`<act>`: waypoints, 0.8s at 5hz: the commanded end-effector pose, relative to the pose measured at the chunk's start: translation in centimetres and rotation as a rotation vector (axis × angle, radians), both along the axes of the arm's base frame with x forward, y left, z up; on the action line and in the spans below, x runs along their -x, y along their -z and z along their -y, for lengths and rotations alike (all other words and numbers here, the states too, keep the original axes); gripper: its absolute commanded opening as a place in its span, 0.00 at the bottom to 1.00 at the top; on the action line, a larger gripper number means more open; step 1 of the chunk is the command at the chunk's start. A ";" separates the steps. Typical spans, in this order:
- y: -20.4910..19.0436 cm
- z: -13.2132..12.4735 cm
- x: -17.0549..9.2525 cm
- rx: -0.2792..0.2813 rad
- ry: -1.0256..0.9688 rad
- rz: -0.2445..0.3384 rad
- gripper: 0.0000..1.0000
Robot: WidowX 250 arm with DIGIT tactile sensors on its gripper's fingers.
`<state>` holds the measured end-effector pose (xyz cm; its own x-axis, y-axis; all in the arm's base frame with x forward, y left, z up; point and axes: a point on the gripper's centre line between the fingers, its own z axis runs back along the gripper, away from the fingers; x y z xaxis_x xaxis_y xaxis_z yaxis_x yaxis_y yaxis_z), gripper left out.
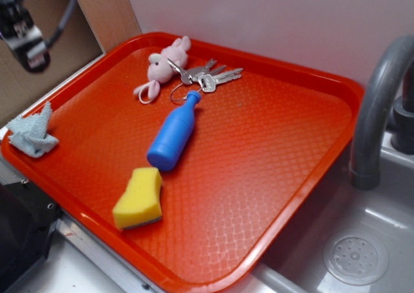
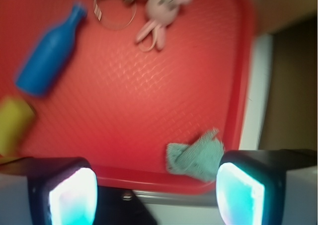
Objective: Grab the blue cloth.
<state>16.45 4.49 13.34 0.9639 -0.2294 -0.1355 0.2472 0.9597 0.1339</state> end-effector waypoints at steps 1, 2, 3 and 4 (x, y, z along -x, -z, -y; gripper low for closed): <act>8.0 -5.6 3.0 -0.177 0.085 -0.197 1.00; 9.1 -6.4 4.5 -0.088 0.029 -0.157 1.00; 9.7 -8.2 4.6 -0.032 -0.078 -0.146 1.00; 9.8 -8.3 4.4 -0.035 -0.107 -0.109 0.00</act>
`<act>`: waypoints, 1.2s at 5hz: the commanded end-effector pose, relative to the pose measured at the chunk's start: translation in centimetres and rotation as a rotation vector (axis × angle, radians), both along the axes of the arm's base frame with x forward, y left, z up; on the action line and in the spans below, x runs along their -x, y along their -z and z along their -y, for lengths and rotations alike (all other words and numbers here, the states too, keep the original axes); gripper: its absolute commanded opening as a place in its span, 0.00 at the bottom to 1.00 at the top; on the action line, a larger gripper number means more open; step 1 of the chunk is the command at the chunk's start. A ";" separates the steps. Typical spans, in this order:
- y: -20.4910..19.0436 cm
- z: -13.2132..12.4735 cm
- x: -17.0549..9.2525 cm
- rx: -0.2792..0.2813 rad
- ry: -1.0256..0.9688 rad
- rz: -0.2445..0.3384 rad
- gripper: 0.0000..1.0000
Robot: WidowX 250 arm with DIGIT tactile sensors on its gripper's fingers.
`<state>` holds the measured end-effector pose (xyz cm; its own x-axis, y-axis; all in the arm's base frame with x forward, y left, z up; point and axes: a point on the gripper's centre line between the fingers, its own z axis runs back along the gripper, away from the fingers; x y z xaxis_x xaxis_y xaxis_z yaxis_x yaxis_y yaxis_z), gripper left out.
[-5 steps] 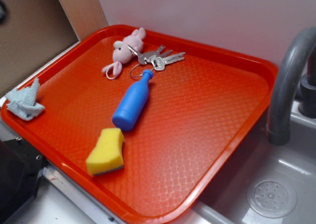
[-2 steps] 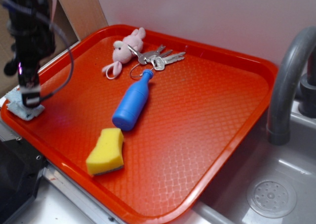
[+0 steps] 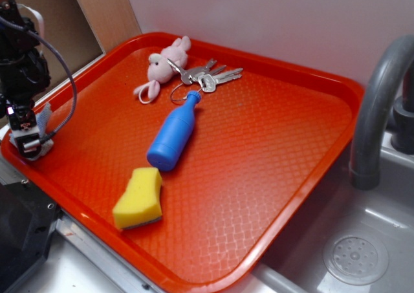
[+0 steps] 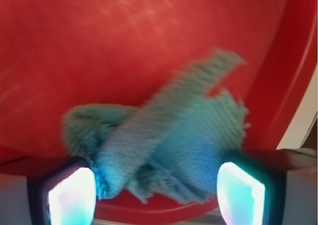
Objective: Grab the blue cloth.
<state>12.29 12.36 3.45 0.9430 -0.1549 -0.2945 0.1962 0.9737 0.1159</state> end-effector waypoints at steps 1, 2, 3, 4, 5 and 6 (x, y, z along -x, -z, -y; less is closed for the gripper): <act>-0.1 -0.5 0.1 -0.018 -0.050 0.071 0.00; -0.1 -0.4 -0.1 -0.025 -0.048 0.068 0.00; -0.5 0.0 -0.4 0.004 -0.028 0.071 0.00; -1.5 1.2 -0.4 0.040 0.015 0.070 1.00; -2.3 2.6 -0.6 0.119 -0.026 0.070 1.00; -1.9 3.8 -1.0 0.163 -0.080 0.089 1.00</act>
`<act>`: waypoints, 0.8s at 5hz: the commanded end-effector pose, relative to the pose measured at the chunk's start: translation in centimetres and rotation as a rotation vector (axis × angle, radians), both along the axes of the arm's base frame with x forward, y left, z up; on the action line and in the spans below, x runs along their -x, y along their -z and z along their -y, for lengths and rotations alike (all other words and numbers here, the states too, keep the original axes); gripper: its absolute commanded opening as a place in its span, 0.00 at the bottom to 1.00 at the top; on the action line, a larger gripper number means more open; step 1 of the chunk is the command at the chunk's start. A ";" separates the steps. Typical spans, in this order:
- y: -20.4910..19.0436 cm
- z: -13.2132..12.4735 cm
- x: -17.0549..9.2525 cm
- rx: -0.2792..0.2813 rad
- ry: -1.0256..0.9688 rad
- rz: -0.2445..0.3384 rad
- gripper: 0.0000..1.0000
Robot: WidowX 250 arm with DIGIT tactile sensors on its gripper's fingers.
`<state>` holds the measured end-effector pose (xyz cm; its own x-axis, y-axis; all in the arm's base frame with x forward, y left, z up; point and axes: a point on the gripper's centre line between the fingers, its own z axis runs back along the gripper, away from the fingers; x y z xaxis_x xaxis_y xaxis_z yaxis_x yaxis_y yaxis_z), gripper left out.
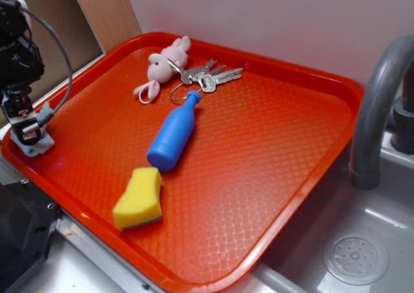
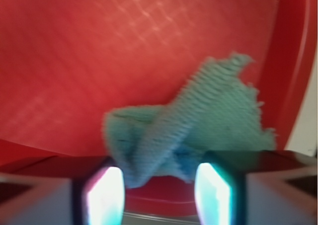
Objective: Grab the blue cloth.
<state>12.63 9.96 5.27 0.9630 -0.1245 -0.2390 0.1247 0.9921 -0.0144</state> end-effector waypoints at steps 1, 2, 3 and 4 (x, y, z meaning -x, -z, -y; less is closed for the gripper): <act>1.6 0.8 -1.2 0.114 -0.061 -0.037 1.00; 2.5 0.2 -0.9 0.014 -0.113 -0.047 1.00; 2.8 -0.8 0.6 -0.033 -0.142 -0.013 1.00; 2.6 -0.7 0.6 -0.054 -0.120 0.015 0.00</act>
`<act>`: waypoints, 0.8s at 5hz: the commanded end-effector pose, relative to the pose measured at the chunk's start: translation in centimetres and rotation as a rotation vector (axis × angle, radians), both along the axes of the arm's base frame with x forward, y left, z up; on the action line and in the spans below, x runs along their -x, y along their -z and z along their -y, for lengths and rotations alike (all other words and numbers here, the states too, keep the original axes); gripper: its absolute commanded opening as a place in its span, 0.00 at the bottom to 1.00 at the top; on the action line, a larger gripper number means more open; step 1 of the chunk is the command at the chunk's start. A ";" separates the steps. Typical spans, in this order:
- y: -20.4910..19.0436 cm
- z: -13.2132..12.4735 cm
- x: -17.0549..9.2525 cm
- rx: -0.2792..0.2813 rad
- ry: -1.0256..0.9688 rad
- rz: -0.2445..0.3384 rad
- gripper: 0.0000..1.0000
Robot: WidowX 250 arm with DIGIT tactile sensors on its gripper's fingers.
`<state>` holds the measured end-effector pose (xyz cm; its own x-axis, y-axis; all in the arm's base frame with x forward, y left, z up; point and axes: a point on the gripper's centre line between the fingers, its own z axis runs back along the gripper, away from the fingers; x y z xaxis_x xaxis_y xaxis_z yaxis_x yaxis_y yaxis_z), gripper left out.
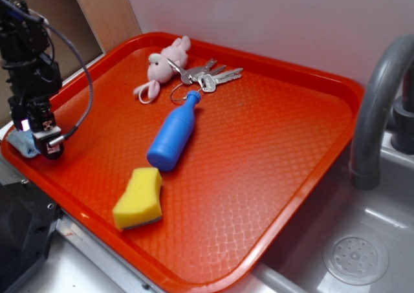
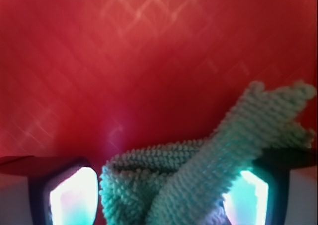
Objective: Grab the blue cloth.
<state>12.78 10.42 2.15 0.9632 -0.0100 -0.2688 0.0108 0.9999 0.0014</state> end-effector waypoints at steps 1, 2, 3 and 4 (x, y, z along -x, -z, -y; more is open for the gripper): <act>-0.7 -0.2 1.2 -0.033 -0.002 0.058 0.00; -0.7 -0.4 1.5 -0.028 -0.009 0.066 0.00; -0.8 -0.3 0.7 -0.023 -0.017 0.066 0.00; -0.9 -0.3 0.5 -0.017 -0.026 0.057 0.00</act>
